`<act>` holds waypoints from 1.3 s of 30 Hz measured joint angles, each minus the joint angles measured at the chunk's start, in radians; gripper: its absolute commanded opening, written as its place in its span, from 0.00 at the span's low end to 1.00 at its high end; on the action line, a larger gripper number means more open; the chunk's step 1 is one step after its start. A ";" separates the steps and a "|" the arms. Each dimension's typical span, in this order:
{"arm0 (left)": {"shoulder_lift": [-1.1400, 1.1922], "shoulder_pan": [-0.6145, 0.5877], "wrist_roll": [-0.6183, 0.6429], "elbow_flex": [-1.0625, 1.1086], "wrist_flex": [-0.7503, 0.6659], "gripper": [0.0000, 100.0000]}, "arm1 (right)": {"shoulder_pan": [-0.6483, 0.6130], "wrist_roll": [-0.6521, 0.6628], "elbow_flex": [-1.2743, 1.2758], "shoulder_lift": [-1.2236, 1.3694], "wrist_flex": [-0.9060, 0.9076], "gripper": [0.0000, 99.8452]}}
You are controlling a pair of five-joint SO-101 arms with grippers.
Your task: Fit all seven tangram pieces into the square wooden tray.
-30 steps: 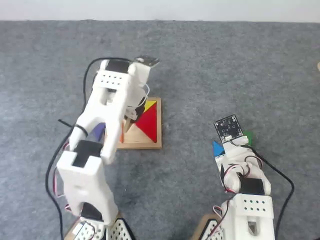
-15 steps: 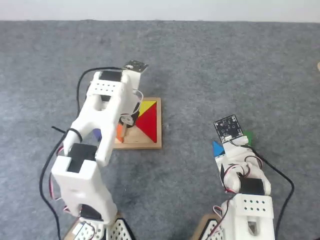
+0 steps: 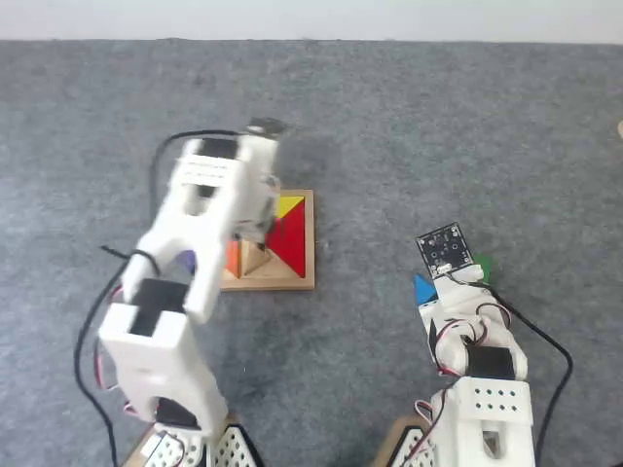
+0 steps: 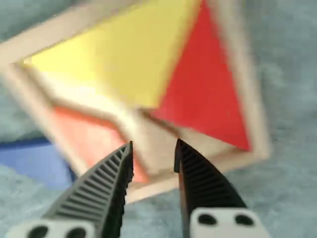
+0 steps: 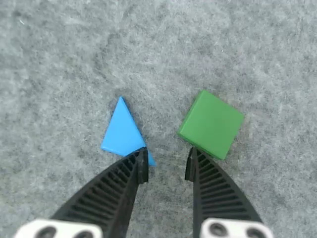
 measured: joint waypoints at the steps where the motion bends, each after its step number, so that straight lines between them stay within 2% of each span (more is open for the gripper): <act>1: -0.002 -0.037 -0.014 0.011 -0.005 0.14 | 0.000 0.000 0.000 0.000 0.000 0.14; 4: -0.003 -0.112 -0.061 0.018 -0.006 0.14 | 0.000 0.000 0.000 0.000 0.000 0.14; 10: -0.003 -0.176 -0.127 0.071 -0.023 0.11 | 0.000 0.000 0.000 0.000 0.000 0.14; 15: -0.015 -0.227 -0.169 0.121 -0.095 0.10 | 0.000 0.000 0.000 0.000 0.000 0.14; 21: -0.017 -0.226 -0.172 0.124 -0.167 0.10 | 0.000 0.000 0.000 0.000 0.000 0.14; 27: -0.044 -0.219 -0.172 0.126 -0.109 0.10 | 0.000 0.000 0.000 0.000 0.000 0.14; 33: -0.265 -0.224 -0.175 0.232 -0.043 0.10 | 0.000 0.000 0.000 0.000 0.000 0.14; 39: -0.652 -0.216 -0.229 0.594 -0.304 0.10 | 0.000 0.000 0.000 0.000 0.000 0.14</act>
